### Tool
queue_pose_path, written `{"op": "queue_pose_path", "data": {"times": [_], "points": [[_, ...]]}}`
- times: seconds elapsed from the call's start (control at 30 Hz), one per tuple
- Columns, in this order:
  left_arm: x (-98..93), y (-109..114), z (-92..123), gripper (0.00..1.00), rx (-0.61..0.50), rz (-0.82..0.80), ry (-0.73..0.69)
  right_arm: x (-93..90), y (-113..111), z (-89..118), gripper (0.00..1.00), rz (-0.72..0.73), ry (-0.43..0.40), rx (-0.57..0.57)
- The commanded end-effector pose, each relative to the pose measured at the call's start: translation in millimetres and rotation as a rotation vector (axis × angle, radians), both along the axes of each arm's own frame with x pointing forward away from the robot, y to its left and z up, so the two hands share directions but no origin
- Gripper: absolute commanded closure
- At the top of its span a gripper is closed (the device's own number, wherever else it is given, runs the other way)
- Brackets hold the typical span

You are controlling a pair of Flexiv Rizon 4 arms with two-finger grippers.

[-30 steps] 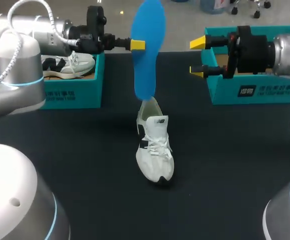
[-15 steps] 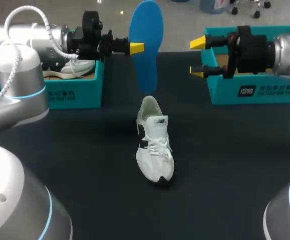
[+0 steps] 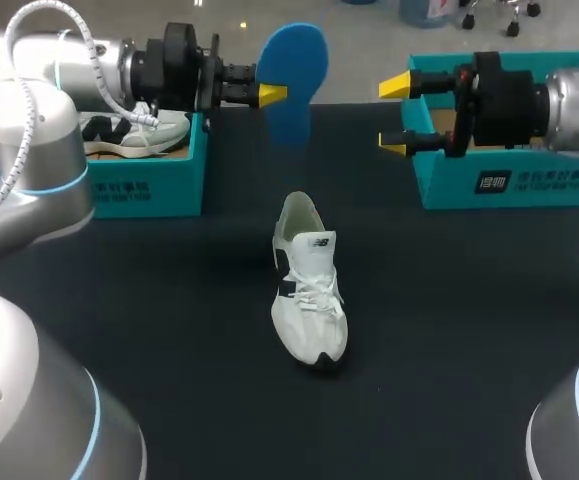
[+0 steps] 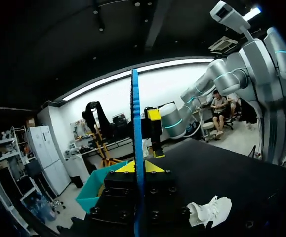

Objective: Take the shoe out of the shoebox, open the shoe tongue, remove and reinsert the insole, then place the shoe into the shoebox

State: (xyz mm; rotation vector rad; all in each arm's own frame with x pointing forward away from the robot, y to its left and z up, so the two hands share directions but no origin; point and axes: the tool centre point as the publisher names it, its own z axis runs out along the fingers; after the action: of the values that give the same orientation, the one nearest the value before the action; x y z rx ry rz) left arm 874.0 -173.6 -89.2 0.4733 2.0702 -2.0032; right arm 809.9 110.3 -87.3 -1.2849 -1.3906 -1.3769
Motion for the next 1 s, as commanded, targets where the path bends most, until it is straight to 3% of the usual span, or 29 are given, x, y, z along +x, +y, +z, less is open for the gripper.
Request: {"op": "queue_pose_path", "data": {"times": [0.03, 0.37, 0.53, 0.63, 1.0], "points": [[-5.4, -0.2, -4.0, 1.00, -0.072, 0.038, -0.315, 1.2, 1.4, -0.4, 0.00, 0.000, 0.001, -0.003], [-5.4, -0.2, -4.0, 1.00, -0.072, 0.038, -0.315, 1.2, 1.4, -0.4, 0.00, 0.000, 0.001, -0.003], [-11.4, 4.4, -1.3, 1.00, -0.108, -0.123, -0.695, 1.2, 1.4, -0.4, 0.00, 0.000, 0.001, -0.003], [-5.8, 9.4, -1.3, 1.00, -0.122, -0.128, -0.866, 1.2, 1.4, -0.4, 0.00, 0.000, 0.001, -0.003], [-3.9, 11.6, -0.1, 1.00, -0.157, -0.134, -0.914, 1.2, 1.4, -0.4, 0.00, 0.000, 0.001, -0.003]]}}
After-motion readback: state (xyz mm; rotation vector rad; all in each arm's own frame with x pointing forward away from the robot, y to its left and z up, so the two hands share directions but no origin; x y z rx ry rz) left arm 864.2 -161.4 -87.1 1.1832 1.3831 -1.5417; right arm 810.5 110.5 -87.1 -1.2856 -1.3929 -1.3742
